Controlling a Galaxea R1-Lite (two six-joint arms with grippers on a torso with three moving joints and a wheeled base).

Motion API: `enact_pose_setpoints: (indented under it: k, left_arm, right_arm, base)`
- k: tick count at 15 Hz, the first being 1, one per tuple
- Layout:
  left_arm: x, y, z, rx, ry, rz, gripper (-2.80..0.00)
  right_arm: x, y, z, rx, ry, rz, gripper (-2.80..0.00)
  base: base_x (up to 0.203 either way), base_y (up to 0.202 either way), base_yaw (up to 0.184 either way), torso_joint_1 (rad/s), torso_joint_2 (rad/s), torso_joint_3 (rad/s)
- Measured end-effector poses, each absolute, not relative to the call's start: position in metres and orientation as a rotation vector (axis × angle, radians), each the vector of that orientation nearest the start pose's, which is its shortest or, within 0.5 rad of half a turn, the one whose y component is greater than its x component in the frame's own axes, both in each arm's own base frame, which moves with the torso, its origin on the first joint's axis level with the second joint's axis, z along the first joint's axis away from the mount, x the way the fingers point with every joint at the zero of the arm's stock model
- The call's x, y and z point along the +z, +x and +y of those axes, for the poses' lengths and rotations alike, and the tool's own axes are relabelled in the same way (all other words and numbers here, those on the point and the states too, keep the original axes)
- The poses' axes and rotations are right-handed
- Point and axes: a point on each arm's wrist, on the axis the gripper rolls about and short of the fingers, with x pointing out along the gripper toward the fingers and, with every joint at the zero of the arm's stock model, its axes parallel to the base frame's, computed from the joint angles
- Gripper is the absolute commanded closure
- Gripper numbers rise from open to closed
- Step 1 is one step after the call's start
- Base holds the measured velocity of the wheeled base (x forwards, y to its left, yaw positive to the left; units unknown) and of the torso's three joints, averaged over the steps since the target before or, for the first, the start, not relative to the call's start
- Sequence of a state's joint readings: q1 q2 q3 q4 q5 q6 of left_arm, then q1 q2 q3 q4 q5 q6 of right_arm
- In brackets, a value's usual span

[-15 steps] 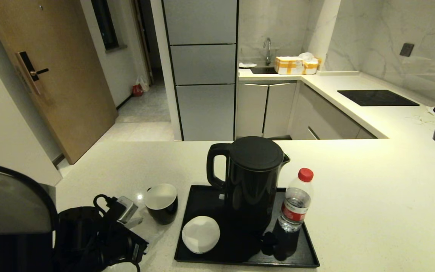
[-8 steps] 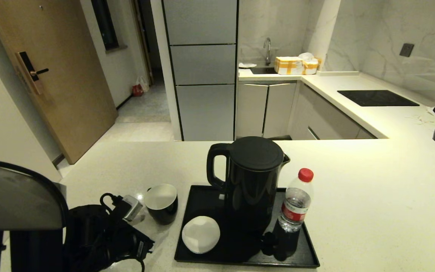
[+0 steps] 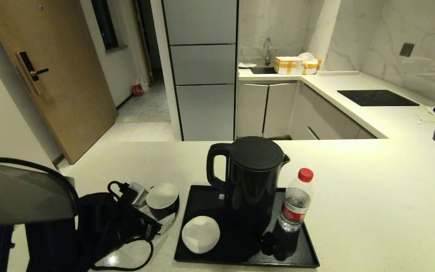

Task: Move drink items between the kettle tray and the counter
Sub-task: Return the tea cup to its original position

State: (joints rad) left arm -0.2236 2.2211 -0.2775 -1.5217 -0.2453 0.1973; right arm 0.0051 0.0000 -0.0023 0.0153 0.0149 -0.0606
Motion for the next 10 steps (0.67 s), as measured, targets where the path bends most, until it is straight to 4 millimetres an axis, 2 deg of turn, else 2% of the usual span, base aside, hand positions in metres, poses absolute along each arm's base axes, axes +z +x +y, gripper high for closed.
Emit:
enact_pose_setpoints:
  k: [10]
  left_arm:
    - [-0.008, 0.289, -0.077, -0.501, 0.195, 0.38, -2.8]
  right_arm:
    - [0.075, -0.023, 0.0, 0.021, -0.06, 0.012, 0.0]
  base:
    - [0.0, 0.0, 0.0, 0.0, 0.0, 0.0]
